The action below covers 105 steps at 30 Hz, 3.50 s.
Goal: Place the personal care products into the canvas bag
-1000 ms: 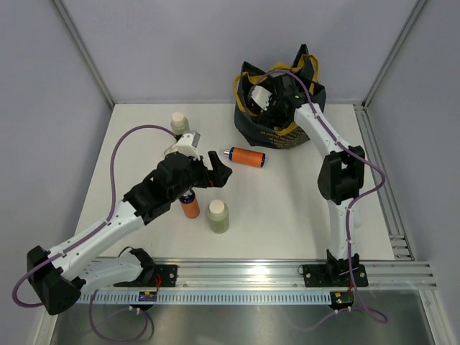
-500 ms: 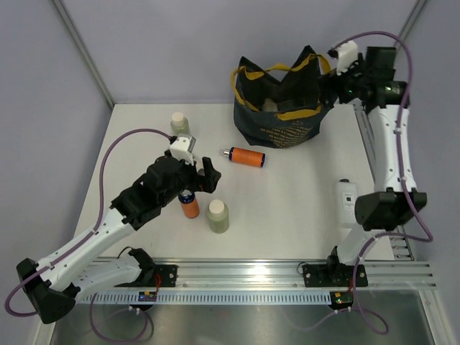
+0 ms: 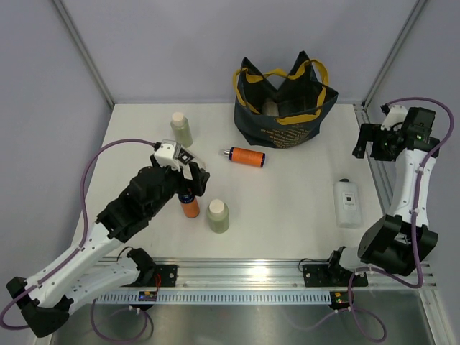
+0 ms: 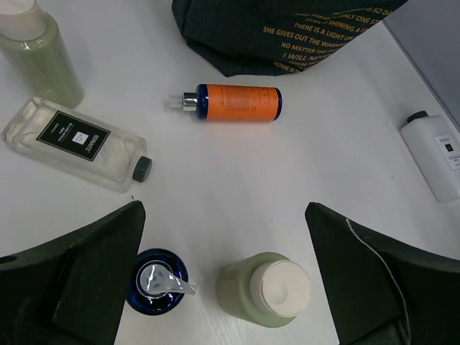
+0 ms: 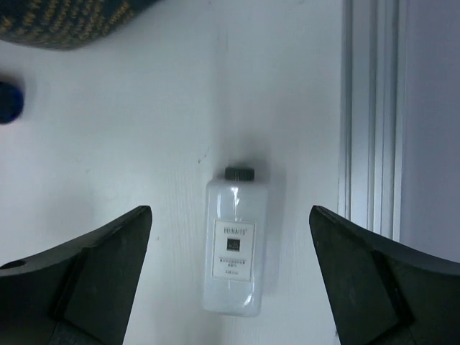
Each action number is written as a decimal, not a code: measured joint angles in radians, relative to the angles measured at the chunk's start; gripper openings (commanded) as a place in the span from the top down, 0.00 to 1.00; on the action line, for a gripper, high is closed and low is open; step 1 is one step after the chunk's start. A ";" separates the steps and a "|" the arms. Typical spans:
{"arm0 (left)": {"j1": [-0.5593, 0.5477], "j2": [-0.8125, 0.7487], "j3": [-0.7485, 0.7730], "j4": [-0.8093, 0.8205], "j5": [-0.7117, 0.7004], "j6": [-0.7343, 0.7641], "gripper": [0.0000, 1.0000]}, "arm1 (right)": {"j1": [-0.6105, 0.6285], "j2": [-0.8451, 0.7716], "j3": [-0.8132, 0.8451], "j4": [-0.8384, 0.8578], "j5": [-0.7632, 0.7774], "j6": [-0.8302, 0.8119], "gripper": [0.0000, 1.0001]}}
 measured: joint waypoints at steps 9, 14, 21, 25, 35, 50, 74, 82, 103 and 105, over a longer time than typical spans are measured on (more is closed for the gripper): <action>0.001 -0.084 -0.079 0.015 -0.003 0.003 0.01 | -0.009 0.240 -0.087 -0.137 0.093 0.015 0.01; 0.001 -0.130 -0.125 0.015 -0.003 0.000 0.01 | -0.005 0.314 -0.146 -0.137 0.174 0.051 0.01; 0.001 -0.143 -0.159 0.027 -0.001 -0.013 0.01 | 0.051 0.348 -0.218 -0.055 0.238 0.066 0.01; 0.001 -0.143 -0.161 0.035 0.003 -0.022 0.01 | 0.117 0.420 -0.241 -0.004 0.310 0.079 0.01; 0.003 -0.073 -0.161 0.081 0.026 -0.031 0.01 | 0.160 0.521 -0.174 -0.047 0.384 0.087 0.53; 0.004 0.103 -0.037 0.163 0.160 -0.096 0.01 | -0.022 0.697 0.042 -0.201 -0.243 0.011 1.00; -0.067 0.778 0.241 0.478 0.557 -0.381 0.01 | -0.014 0.946 0.107 -0.434 -0.970 -0.513 1.00; -0.086 0.856 0.312 0.455 0.571 -0.364 0.01 | -0.014 0.813 0.105 -0.420 -0.997 -0.550 1.00; -0.092 0.847 0.345 0.367 0.557 -0.248 0.01 | -0.012 0.404 0.293 -0.444 -1.023 -0.417 1.00; -0.092 0.842 0.345 0.365 0.555 -0.247 0.01 | -0.005 0.380 0.341 -0.455 -1.023 -0.389 1.00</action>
